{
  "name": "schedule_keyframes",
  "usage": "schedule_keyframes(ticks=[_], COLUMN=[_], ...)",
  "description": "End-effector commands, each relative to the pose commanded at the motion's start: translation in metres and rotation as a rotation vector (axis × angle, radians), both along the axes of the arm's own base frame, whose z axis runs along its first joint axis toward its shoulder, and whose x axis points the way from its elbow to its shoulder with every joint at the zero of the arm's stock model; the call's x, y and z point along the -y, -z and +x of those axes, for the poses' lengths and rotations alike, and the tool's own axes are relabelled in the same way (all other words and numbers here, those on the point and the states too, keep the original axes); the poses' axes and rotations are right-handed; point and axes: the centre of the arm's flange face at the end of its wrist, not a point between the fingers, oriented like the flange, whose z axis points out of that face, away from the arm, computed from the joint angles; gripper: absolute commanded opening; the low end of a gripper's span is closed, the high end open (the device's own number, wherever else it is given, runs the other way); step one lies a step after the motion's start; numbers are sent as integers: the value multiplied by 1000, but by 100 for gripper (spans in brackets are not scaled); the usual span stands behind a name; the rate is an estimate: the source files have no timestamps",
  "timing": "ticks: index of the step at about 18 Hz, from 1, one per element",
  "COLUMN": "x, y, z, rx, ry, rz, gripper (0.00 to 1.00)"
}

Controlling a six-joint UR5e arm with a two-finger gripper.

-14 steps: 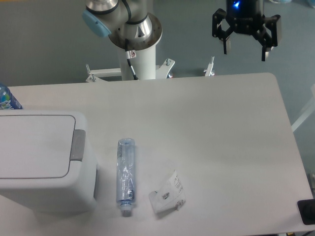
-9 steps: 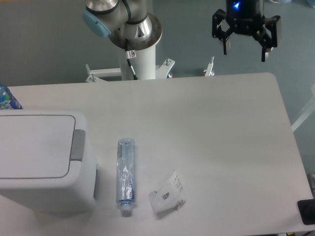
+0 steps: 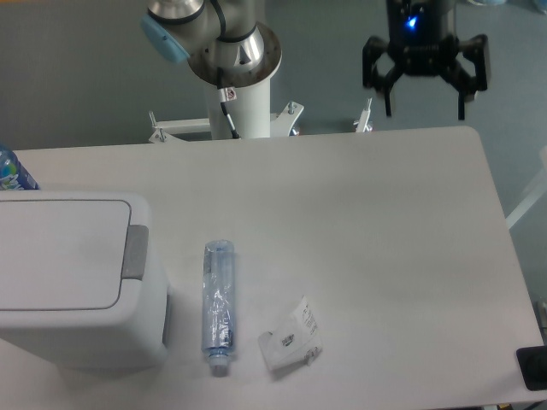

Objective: Open the trash can
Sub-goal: 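Move the gripper down toward the trash can lid edge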

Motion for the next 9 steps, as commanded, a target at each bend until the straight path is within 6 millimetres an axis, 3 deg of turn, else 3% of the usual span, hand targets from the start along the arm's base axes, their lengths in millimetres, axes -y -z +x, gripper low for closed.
schedule_keyframes(ticks=[4,9], x=[-37,-99], y=[9,42], z=[25,64], rx=[47,177], ry=[-31,-163], rz=[45,108], gripper=[100,100])
